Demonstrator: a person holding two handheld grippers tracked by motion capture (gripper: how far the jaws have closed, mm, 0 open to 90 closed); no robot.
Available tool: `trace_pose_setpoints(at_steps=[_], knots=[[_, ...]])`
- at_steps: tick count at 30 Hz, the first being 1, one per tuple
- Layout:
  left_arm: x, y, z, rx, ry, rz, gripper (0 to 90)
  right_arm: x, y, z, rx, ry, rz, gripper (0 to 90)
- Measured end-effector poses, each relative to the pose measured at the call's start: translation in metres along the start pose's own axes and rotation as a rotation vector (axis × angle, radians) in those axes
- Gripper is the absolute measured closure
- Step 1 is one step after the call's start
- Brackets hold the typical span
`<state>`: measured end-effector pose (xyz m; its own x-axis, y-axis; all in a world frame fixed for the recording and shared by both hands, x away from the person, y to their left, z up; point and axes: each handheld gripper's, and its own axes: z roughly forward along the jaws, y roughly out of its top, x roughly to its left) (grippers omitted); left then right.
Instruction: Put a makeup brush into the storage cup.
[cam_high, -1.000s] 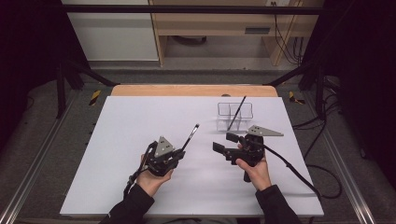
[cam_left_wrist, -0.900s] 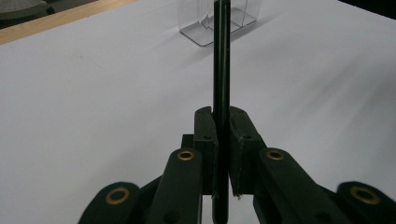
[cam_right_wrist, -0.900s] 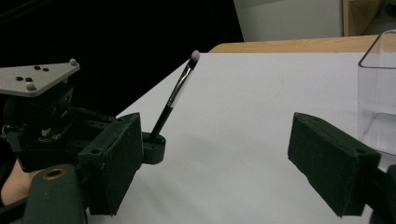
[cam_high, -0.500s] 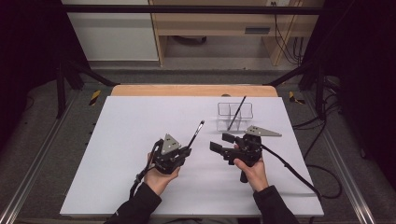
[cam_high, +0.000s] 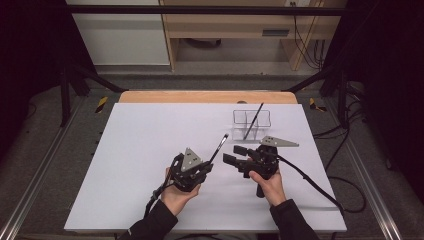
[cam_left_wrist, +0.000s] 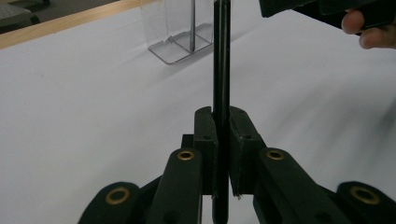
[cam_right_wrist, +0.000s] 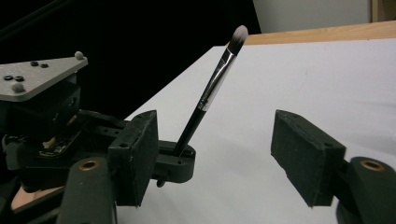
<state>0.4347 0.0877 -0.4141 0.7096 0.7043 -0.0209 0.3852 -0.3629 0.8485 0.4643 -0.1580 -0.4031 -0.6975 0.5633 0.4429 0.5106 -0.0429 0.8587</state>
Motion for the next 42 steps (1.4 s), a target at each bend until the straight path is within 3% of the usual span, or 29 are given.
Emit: trace_pose_setpoints(at_steps=[13,29,42], knots=[[-0.015,-0.001,0.002,0.002,-0.027,0.019,83.0,0.0,-0.003,0.004,0.023,0.036,0.004,49.8],[-0.024,-0.002,0.004,0.008,-0.045,0.043,83.0,-0.001,-0.003,0.003,0.06,0.066,0.017,73.0],[-0.026,-0.003,0.005,0.013,-0.05,0.049,83.0,-0.001,-0.003,0.002,0.067,0.096,0.024,78.6]])
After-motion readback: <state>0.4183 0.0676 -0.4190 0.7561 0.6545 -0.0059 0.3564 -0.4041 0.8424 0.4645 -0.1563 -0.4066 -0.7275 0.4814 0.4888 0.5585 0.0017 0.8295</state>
